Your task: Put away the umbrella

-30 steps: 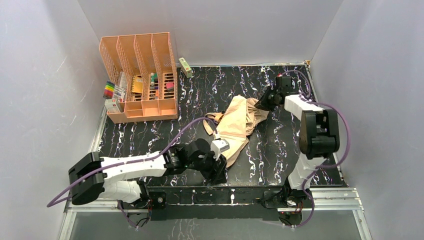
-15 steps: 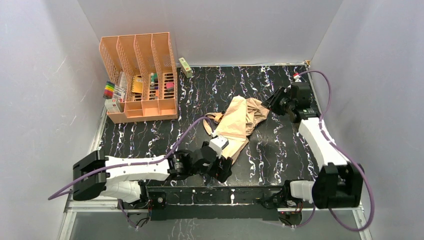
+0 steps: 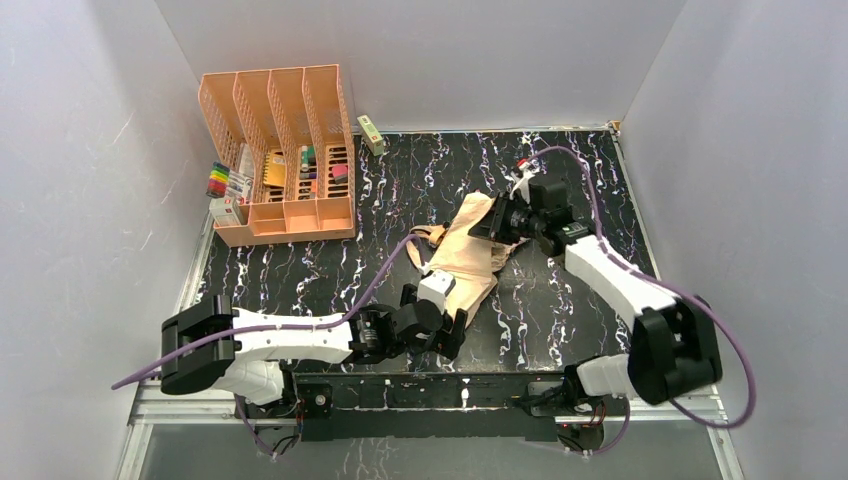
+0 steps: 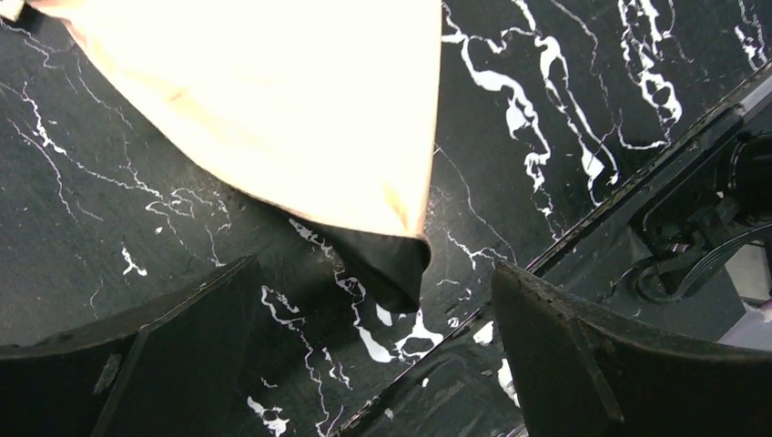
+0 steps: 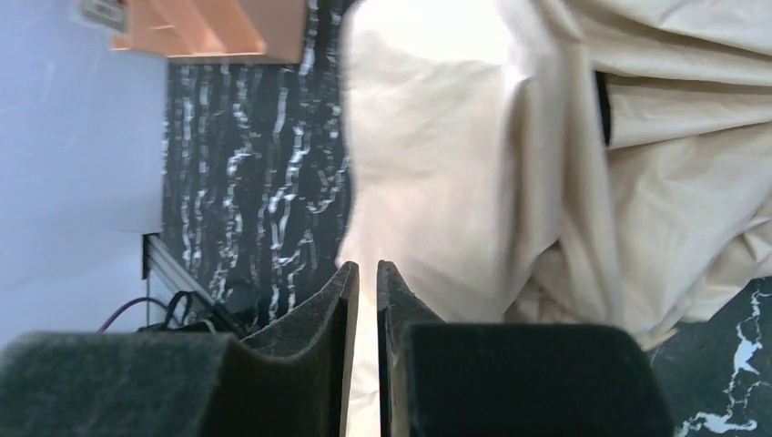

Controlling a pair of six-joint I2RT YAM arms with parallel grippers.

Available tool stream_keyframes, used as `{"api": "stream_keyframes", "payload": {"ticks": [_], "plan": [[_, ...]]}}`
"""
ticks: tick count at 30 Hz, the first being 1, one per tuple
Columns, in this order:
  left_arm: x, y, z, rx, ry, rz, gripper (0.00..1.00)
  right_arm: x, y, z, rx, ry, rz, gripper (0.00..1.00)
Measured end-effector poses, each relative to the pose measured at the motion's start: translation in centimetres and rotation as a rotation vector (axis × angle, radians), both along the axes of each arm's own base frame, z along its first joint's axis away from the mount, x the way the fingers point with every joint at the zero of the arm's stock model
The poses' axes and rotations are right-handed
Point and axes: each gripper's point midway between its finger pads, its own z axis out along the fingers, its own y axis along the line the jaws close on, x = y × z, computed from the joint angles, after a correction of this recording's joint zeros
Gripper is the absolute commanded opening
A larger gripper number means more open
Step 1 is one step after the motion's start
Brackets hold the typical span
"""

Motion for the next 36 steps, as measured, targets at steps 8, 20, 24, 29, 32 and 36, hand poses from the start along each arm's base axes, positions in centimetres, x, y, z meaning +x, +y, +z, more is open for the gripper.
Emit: {"api": "stream_keyframes", "payload": {"ticks": [8, 20, 24, 29, 32, 36], "plan": [[0.4, -1.4, -0.1, -0.027, -0.003, 0.006, 0.74, 3.0, -0.8, -8.2, -0.155, 0.165, -0.087, 0.08], [1.0, -2.0, 0.1, -0.027, -0.026, 0.024, 0.86, 6.0, -2.8, -11.2, -0.289, 0.177, -0.213, 0.05], [1.3, -2.3, 0.7, -0.046, -0.037, 0.035, 0.9, 6.1, -3.0, -11.2, -0.293, 0.177, -0.222, 0.05], [2.1, -2.6, 1.8, -0.065, -0.057, 0.076, 0.65, 6.1, -3.1, -11.3, -0.294, 0.177, -0.223, 0.05], [2.8, -2.5, 2.5, -0.071, -0.074, 0.119, 0.51, 6.1, -3.1, -11.3, -0.296, 0.176, -0.225, 0.05], [3.3, -2.7, 3.3, -0.071, -0.091, 0.147, 0.28, 6.1, -3.1, -11.3, -0.297, 0.176, -0.225, 0.05]]}}
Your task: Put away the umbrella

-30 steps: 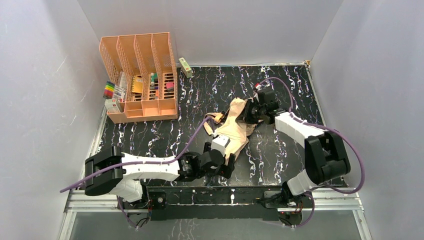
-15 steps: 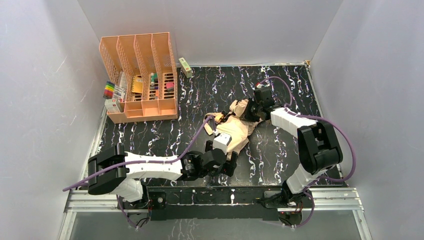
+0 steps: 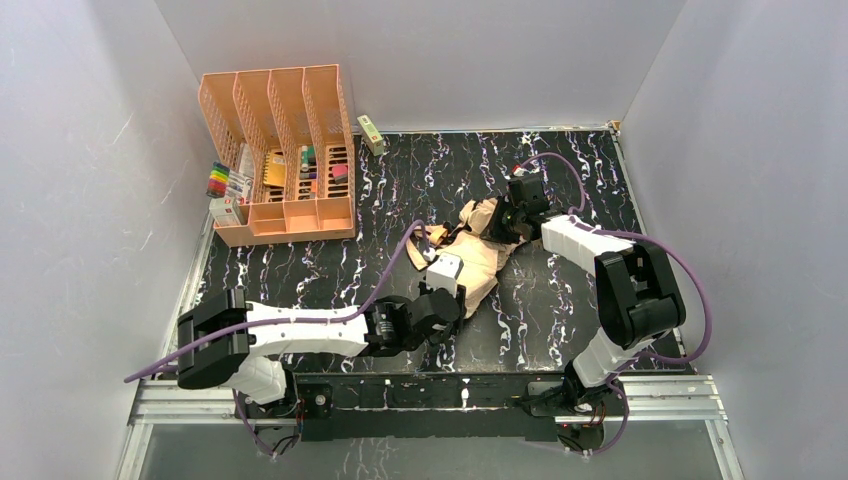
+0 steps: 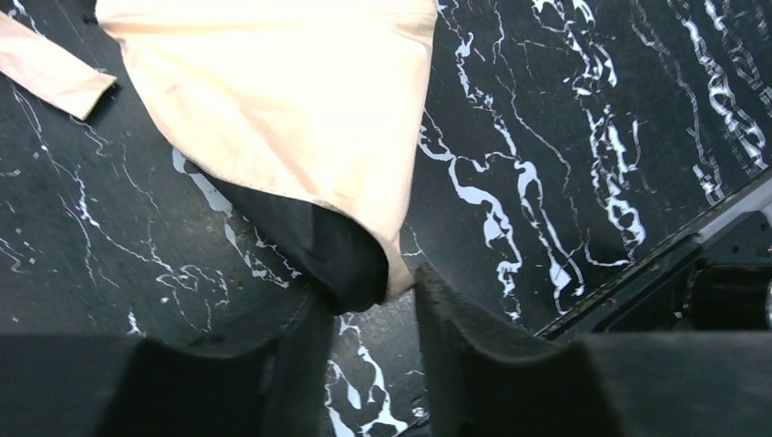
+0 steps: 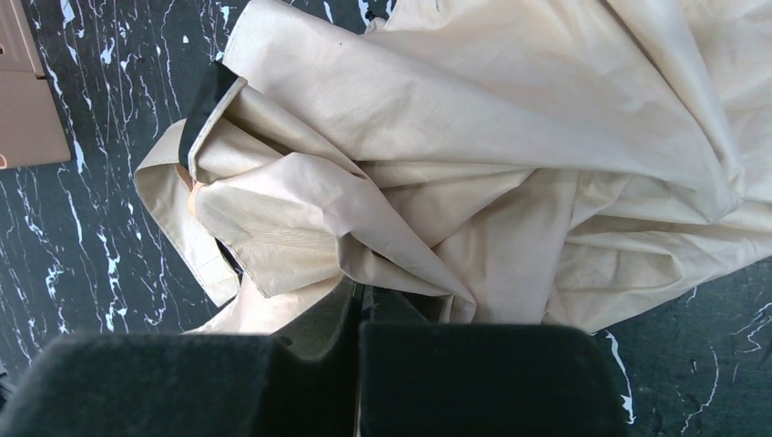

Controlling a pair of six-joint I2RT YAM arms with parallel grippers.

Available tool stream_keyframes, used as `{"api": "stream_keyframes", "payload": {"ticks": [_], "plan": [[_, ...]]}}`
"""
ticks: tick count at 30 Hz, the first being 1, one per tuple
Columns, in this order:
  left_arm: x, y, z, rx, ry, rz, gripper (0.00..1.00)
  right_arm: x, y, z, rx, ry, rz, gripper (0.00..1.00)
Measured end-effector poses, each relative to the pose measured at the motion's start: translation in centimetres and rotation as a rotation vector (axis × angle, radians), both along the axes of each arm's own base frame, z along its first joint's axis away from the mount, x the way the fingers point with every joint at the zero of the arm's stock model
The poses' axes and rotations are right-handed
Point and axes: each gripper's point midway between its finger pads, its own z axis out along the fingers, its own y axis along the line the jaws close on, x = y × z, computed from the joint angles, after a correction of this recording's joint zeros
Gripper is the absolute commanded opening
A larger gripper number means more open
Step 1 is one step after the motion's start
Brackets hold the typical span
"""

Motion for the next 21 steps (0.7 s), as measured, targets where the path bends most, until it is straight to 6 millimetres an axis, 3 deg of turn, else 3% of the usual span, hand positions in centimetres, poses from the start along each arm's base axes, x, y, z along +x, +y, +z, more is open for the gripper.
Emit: {"api": "stream_keyframes", "payload": {"ticks": [6, 12, 16, 21], "plan": [[0.2, 0.4, -0.4, 0.032, -0.006, 0.008, 0.04, 0.1, -0.2, -0.1, -0.009, -0.001, -0.006, 0.04], [0.0, 0.9, -0.3, 0.081, -0.031, -0.038, 0.0, 0.1, -0.3, -0.1, -0.01, 0.0, -0.01, 0.04], [-0.8, 1.0, 1.5, 0.091, -0.064, -0.145, 0.0, 0.2, -0.5, -0.1, -0.011, 0.0, -0.014, 0.04], [-2.0, 0.7, 5.6, 0.099, -0.122, -0.323, 0.0, 0.2, -0.8, -0.2, -0.015, 0.005, -0.022, 0.04]]}}
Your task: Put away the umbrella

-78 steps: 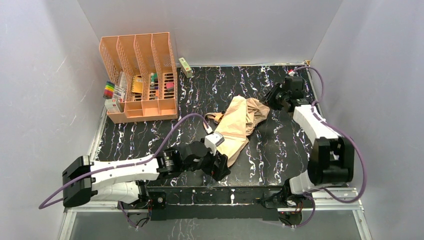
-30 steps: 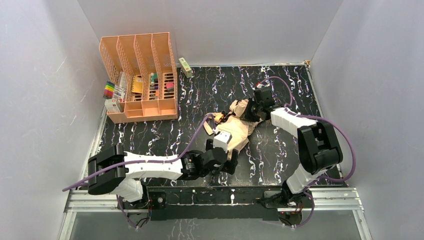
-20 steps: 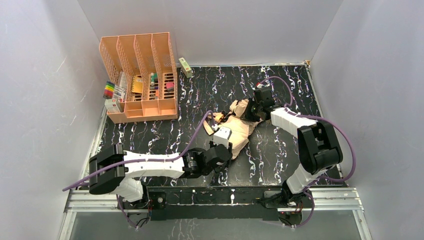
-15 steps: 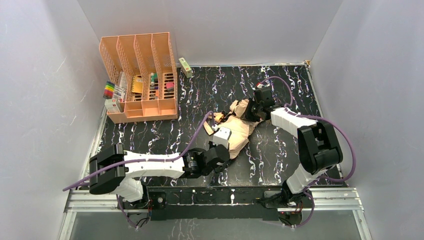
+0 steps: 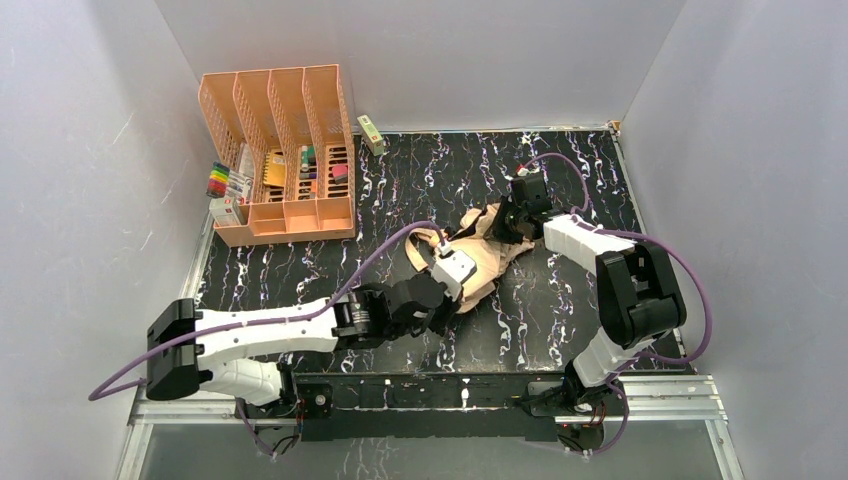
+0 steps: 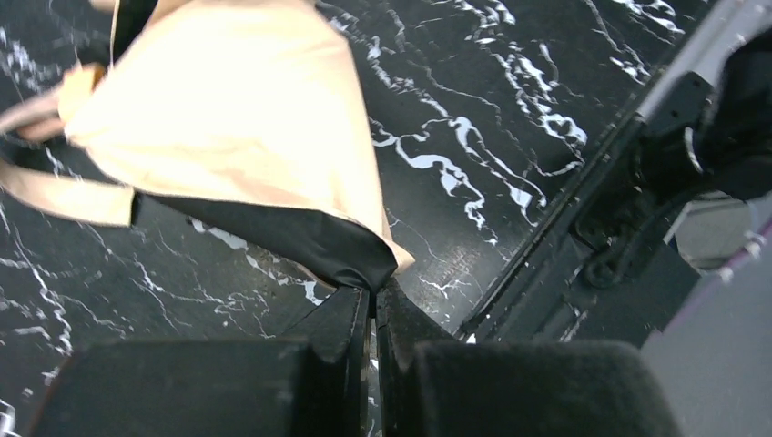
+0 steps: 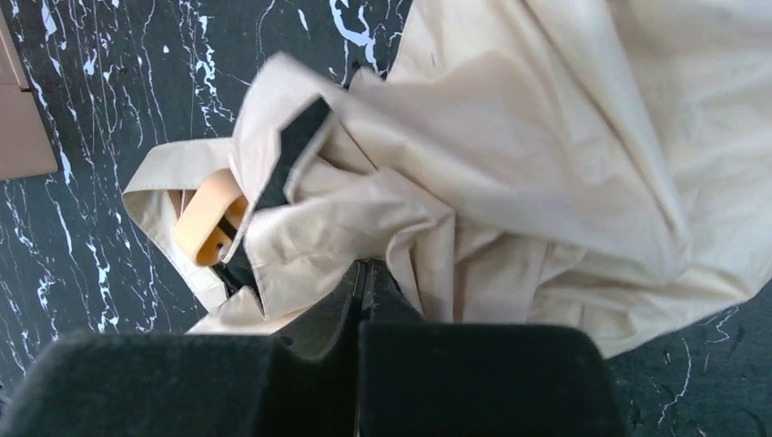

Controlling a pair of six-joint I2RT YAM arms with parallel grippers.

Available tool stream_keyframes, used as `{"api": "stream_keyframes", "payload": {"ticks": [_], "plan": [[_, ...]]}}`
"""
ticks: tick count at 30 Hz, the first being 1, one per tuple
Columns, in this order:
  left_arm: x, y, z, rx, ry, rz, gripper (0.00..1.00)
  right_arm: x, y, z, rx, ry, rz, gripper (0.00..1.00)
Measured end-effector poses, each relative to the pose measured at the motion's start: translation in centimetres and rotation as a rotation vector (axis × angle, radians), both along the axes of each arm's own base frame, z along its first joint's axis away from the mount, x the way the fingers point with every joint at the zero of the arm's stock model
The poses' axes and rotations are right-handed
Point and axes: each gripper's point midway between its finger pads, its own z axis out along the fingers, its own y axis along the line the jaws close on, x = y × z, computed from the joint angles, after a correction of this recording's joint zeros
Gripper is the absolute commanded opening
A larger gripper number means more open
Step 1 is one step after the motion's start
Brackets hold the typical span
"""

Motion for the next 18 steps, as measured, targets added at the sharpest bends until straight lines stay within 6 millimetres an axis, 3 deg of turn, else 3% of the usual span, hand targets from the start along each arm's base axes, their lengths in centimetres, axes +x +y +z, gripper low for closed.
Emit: {"api": "stream_keyframes", "payload": {"ticks": [4, 9, 14, 18], "plan": [[-1.0, -0.5, 2.6, 0.027, -0.032, -0.142, 0.0, 0.0, -0.3, -0.1, -0.005, 0.004, -0.008, 0.04], [-3.3, -0.7, 3.1, 0.077, -0.013, -0.317, 0.0, 0.1, -0.5, -0.5, -0.011, 0.012, -0.011, 0.04], [-5.8, -0.4, 0.1, 0.111, 0.097, -0.423, 0.0, 0.0, -0.6, -1.0, -0.018, 0.026, -0.013, 0.04], [-8.2, 1.4, -5.5, 0.144, 0.232, -0.426, 0.11, -0.1, -0.7, -1.3, -0.022, 0.033, -0.015, 0.04]]}}
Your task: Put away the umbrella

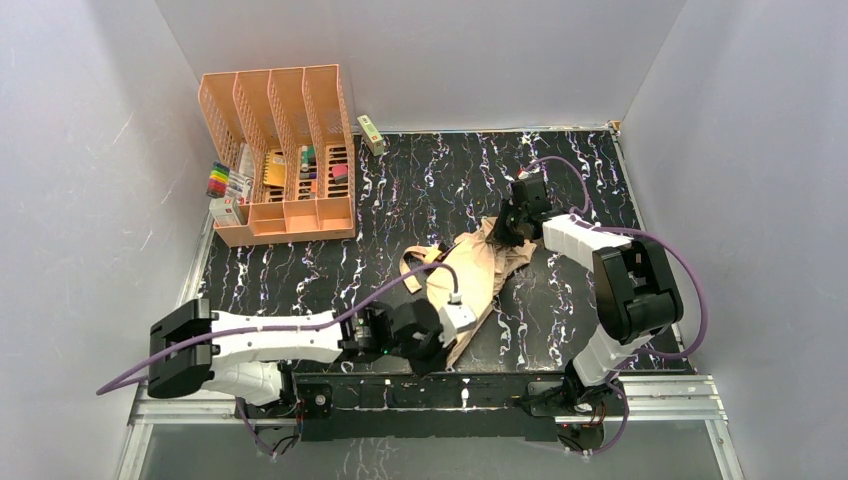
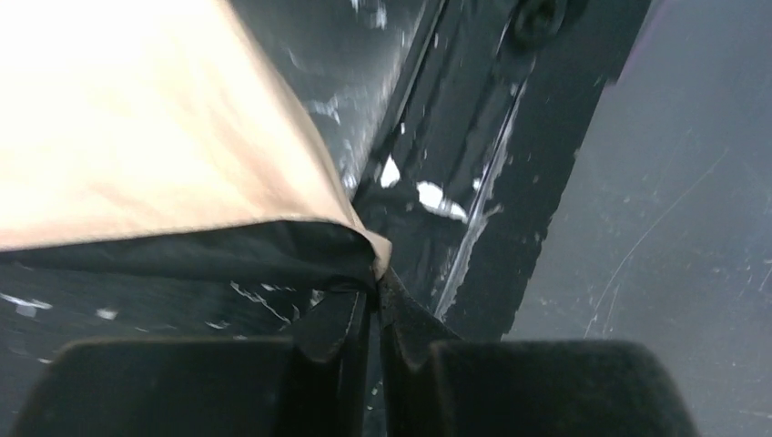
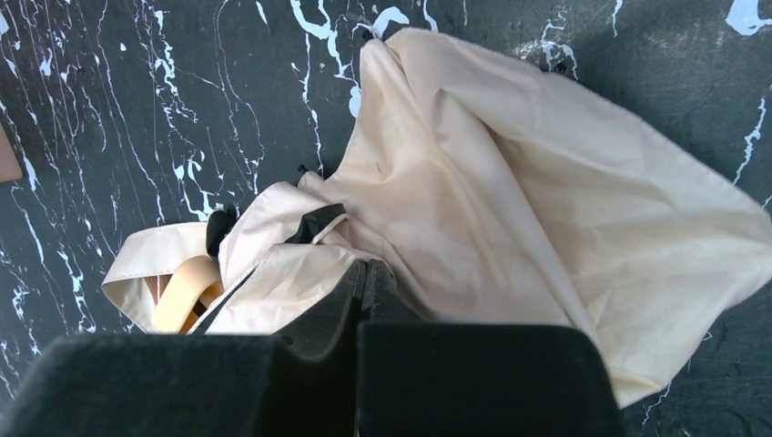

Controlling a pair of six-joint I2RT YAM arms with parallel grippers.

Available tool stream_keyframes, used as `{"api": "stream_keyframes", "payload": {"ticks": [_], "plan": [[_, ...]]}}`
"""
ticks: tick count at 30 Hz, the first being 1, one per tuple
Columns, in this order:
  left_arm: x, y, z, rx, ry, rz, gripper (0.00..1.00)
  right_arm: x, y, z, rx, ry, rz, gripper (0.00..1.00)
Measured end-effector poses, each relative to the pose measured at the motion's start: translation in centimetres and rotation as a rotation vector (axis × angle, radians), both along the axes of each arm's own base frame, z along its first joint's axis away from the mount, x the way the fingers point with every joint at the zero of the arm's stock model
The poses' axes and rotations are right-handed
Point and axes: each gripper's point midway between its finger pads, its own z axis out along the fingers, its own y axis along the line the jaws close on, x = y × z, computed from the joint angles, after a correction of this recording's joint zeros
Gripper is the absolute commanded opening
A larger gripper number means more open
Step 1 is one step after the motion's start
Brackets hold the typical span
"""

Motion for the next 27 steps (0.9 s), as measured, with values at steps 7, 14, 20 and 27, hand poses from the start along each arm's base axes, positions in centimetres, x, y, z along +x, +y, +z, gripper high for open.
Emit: {"api": "stream_keyframes", "payload": {"ticks": [7, 14, 20, 27], "plan": [[-4.8, 2.6, -6.5, 0.068, 0.137, 0.029, 0.31, 0.0, -0.2, -0.1, -0.008, -0.002, 0.005, 0.04], [-5.9, 2.2, -7.6, 0.028, 0.194, 0.087, 0.49, -0.9, -0.1, 1.4, 0.008, -0.046, 0.06, 0.09], [-4.5, 3.1, -5.3, -0.071, 0.18, 0.206, 0.67, -2.5, 0.4, 10.1, 0.091, -0.268, 0.134, 0.12], [-1.5, 4.4, 0.6, -0.269, 0.122, 0.39, 0.74, -8.3, 1.7, 15.0, 0.186, -0.385, 0.221, 0.12]]}}
